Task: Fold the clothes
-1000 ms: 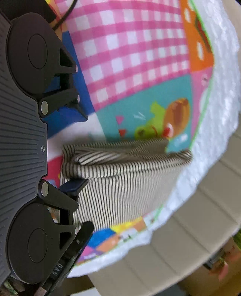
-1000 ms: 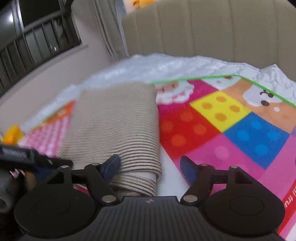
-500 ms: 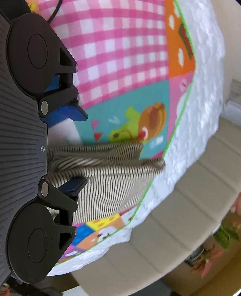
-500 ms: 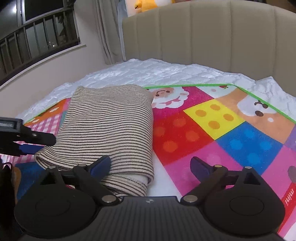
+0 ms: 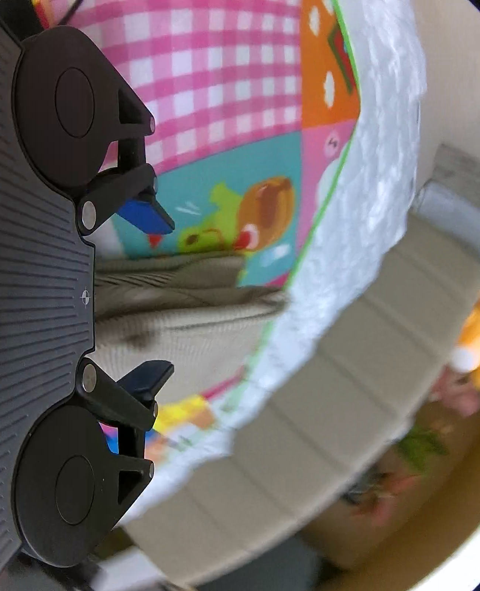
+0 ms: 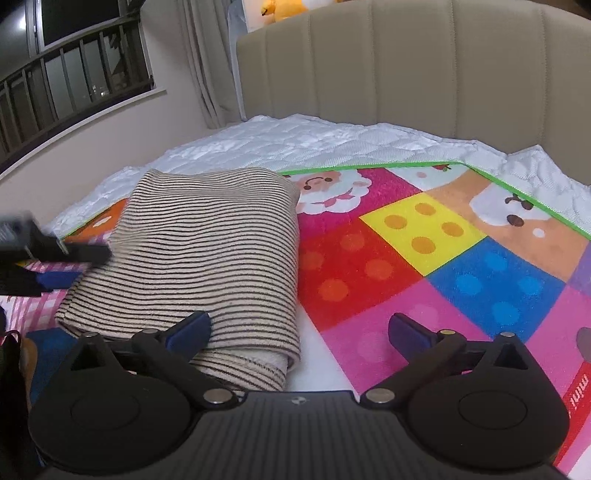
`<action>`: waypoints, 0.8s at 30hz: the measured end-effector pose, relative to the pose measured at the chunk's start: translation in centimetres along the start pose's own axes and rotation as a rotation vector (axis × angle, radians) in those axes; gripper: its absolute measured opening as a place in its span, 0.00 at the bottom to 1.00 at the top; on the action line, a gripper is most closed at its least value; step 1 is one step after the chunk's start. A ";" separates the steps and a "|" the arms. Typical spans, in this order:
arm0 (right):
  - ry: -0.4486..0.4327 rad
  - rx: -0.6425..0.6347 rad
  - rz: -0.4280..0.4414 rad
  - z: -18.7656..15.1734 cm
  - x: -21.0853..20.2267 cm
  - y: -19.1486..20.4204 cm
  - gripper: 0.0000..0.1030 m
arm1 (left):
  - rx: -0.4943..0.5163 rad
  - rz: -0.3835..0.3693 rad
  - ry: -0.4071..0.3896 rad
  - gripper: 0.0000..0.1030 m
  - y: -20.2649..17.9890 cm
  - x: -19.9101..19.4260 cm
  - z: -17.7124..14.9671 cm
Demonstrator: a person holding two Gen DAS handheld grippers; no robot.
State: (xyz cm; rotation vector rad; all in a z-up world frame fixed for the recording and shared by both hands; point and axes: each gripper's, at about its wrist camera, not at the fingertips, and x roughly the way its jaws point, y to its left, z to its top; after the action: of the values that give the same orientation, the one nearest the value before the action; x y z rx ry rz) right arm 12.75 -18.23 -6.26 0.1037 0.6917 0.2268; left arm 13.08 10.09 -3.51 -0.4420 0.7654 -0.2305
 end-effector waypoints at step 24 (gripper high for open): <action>-0.020 0.148 0.200 1.3 -0.7 -0.6 0.43 | -0.082 -0.137 0.195 0.43 0.9 0.7 -1.1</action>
State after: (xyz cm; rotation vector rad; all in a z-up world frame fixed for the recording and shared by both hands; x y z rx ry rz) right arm 13.18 -19.02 -4.90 0.3172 0.6778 0.3652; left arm 12.84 10.34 -5.09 -0.5557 0.9394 -0.3751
